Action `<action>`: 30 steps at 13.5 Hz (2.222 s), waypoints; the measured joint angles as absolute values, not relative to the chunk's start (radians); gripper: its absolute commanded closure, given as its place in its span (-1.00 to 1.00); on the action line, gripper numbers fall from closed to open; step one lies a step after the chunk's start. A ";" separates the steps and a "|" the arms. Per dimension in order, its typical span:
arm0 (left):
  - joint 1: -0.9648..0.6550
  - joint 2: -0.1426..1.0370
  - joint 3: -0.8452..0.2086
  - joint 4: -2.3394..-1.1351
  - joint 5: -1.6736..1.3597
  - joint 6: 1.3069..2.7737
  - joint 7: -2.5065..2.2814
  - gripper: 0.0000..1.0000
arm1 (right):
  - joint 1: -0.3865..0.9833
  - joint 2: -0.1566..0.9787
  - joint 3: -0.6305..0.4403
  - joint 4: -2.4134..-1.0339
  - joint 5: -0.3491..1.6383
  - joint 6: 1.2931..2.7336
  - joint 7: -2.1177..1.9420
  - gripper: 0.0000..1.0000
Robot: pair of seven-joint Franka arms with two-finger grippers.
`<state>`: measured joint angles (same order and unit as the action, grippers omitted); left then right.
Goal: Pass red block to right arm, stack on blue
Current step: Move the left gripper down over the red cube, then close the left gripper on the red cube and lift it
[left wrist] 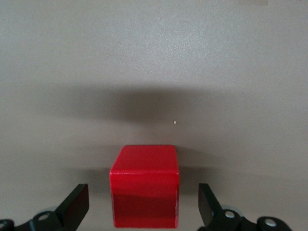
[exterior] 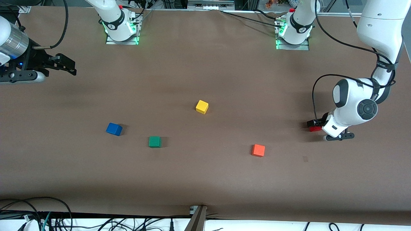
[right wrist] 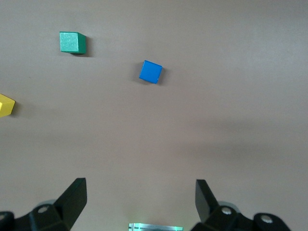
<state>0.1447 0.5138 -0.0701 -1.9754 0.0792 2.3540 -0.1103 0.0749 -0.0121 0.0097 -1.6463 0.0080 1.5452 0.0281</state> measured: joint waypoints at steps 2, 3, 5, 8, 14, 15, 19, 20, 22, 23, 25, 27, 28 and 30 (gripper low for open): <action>0.145 0.518 -0.070 -1.972 0.079 2.354 -0.110 -0.63 | 0.075 -0.012 0.010 -1.646 0.008 1.545 0.028 -1.00; 0.145 0.518 -0.070 -1.972 0.079 2.354 -0.110 -0.18 | 0.075 -0.012 0.010 -1.646 0.008 1.545 0.028 -1.00; 0.145 0.519 -0.071 -1.972 0.079 2.354 -0.104 0.43 | 0.075 -0.012 0.010 -1.646 0.008 1.545 0.028 -1.00; 0.145 0.519 -0.071 -1.970 0.079 2.354 -0.049 1.00 | 0.075 -0.012 0.010 -1.646 0.008 1.545 0.028 -1.00; 0.142 0.471 -0.093 -1.912 0.080 2.229 0.047 1.00 | 0.075 -0.012 0.010 -1.646 0.008 1.545 0.028 -1.00; 0.142 0.448 -0.105 -1.893 0.080 2.210 0.076 1.00 | 0.075 -0.012 0.010 -1.646 0.008 1.545 0.028 -1.00; 0.142 0.371 -0.156 -1.868 0.063 2.180 0.240 1.00 | 0.075 -0.012 0.010 -1.646 0.008 1.545 0.028 -1.00; 0.143 0.362 -0.166 -1.864 0.051 2.180 0.293 1.00 | 0.075 -0.012 0.010 -1.646 0.008 1.545 0.028 -1.00; 0.143 0.351 -0.192 -1.853 0.040 2.171 0.361 1.00 | 0.075 -0.012 0.010 -1.646 0.008 1.545 0.028 -1.00; 0.144 0.345 -0.209 -1.849 0.037 2.162 0.376 1.00 | 0.075 -0.012 0.010 -1.646 0.008 1.545 0.028 -1.00; 0.144 0.325 -0.248 -1.843 0.030 2.154 0.384 1.00 | 0.075 -0.012 0.010 -1.646 0.008 1.545 0.028 -1.00; 0.143 0.302 -0.285 -1.841 0.029 2.149 0.385 1.00 | 0.075 -0.012 0.010 -1.646 0.008 1.545 0.028 -1.00; 0.144 0.292 -0.302 -1.840 0.026 2.148 0.386 1.00 | 0.075 -0.012 0.010 -1.646 0.008 1.545 0.028 -1.00; 0.144 0.274 -0.339 -1.839 0.002 2.146 0.396 1.00 | 0.075 -0.012 0.010 -1.646 0.008 1.545 0.028 -1.00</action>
